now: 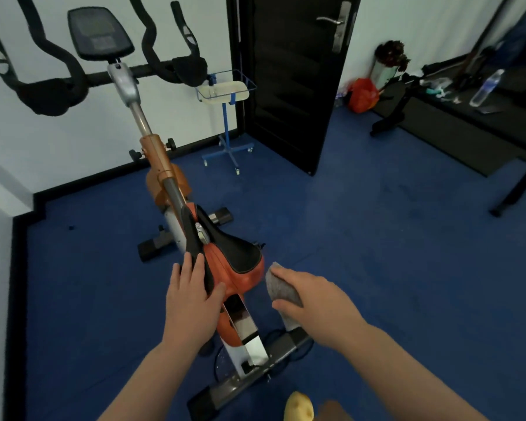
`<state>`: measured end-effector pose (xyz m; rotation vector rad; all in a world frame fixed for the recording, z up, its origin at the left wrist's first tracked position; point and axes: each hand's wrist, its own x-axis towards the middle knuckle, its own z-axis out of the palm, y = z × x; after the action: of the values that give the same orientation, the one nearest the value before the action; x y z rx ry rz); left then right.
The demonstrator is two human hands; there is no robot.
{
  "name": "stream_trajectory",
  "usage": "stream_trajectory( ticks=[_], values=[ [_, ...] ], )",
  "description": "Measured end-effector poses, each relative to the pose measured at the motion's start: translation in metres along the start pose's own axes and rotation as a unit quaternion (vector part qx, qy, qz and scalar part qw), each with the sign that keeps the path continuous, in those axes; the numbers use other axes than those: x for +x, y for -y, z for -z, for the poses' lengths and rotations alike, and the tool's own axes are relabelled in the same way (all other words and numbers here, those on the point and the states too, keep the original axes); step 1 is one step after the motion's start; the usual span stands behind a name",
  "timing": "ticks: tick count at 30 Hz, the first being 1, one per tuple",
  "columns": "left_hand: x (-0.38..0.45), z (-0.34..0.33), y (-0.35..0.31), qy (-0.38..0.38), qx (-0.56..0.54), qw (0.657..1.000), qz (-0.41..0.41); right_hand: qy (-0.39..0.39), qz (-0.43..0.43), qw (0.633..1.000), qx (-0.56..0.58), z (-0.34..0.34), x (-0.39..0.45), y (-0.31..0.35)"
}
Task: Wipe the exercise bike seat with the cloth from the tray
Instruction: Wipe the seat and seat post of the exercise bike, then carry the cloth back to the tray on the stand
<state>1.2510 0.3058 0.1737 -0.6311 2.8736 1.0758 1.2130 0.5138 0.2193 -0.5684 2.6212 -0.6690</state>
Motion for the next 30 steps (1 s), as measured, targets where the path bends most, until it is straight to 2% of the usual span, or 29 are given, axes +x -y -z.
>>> stream_trajectory(
  ticks=[4,10,13,21,30],
  values=[
    [-0.015,-0.003,-0.028,-0.001,0.023,0.995,-0.094,-0.021,0.010,0.998,-0.067,0.023,-0.012,-0.015],
    [-0.024,-0.019,-0.092,0.011,0.065,0.990,-0.126,-0.078,0.037,0.992,-0.097,0.069,-0.018,-0.062],
    [-0.020,-0.037,-0.126,0.000,0.089,0.988,-0.125,-0.097,0.051,0.988,-0.106,0.097,-0.017,-0.098],
    [-0.018,-0.109,-0.223,0.000,0.081,0.993,-0.090,-0.080,0.083,0.984,-0.135,0.166,-0.015,-0.200],
    [0.010,-0.147,-0.279,0.004,0.127,0.989,-0.074,-0.057,0.085,0.987,-0.122,0.215,0.012,-0.265]
  ],
)
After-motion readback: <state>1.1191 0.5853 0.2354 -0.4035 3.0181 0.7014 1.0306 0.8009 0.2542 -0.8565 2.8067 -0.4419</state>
